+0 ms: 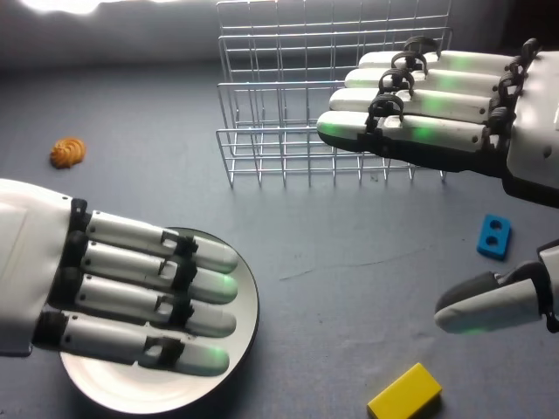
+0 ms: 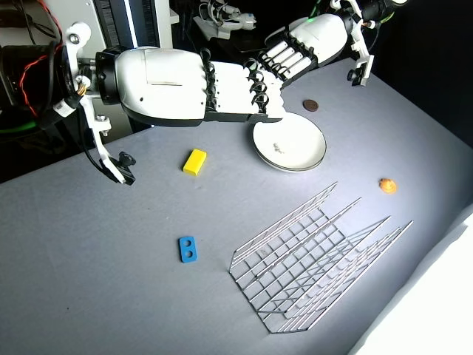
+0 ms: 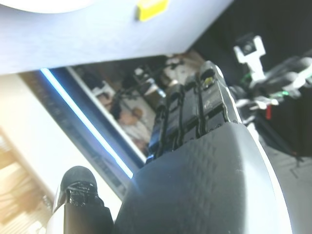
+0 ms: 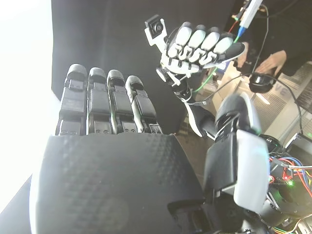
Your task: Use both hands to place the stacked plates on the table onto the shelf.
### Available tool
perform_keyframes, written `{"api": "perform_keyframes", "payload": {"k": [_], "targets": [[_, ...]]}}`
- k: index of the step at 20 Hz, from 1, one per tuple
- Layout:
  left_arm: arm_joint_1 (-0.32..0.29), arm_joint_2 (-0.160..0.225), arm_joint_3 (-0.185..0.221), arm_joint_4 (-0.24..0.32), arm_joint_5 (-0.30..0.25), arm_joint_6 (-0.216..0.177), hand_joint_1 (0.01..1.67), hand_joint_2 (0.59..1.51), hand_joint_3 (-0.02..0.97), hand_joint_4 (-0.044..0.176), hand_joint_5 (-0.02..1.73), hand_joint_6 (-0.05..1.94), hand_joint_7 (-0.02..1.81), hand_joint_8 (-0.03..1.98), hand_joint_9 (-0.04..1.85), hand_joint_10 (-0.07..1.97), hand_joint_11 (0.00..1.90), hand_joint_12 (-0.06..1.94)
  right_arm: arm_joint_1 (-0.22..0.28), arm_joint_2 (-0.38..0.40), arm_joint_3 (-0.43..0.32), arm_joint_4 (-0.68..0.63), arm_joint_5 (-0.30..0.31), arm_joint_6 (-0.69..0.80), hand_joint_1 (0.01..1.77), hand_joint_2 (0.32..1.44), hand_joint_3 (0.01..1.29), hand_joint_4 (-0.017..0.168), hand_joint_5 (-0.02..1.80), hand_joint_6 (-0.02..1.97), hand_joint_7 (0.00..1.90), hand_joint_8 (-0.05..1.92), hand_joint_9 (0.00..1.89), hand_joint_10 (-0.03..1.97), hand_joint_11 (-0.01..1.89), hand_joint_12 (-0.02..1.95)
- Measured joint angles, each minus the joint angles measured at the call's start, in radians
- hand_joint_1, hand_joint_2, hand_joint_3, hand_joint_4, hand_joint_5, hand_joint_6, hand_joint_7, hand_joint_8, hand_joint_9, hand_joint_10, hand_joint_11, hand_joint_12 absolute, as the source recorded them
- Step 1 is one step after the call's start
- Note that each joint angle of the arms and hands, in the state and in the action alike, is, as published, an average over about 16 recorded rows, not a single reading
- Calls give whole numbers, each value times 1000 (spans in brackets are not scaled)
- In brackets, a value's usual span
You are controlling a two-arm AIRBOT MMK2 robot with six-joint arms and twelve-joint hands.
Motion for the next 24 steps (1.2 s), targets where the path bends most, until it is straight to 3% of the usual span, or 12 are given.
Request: {"api": "perform_keyframes", "payload": {"k": [7, 15, 19, 24], "targets": [[-19, -2, 10, 54, 6, -41, 18, 1040, 20, 0, 43, 1, 52, 17, 31, 7, 21, 13, 0, 0, 0, -1, 1, 0, 633, 984, 20, 4, 20, 19, 22, 14, 22, 5, 21, -8], [29, -5, 43, 113, 63, -63, 18, 1044, 21, 3, 45, 7, 65, 18, 38, 8, 24, 12, 0, -1, -1, -5, 2, 1, 1107, 958, 19, 4, 24, 19, 22, 14, 21, 5, 23, 133], [86, -6, 64, 117, 115, -65, 18, 1047, 21, 3, 44, 7, 65, 17, 37, 7, 26, 12, 0, -1, -1, -7, 2, 1, 1232, 954, 19, 4, 29, 20, 22, 14, 19, 5, 20, 215], [148, -6, 86, 120, 185, -64, 18, 1050, 21, 4, 44, 7, 61, 18, 33, 7, 23, 13, -1, -1, -1, -8, 2, 1, 1261, 951, 19, 5, 38, 19, 22, 14, 17, 5, 16, 330]]}}
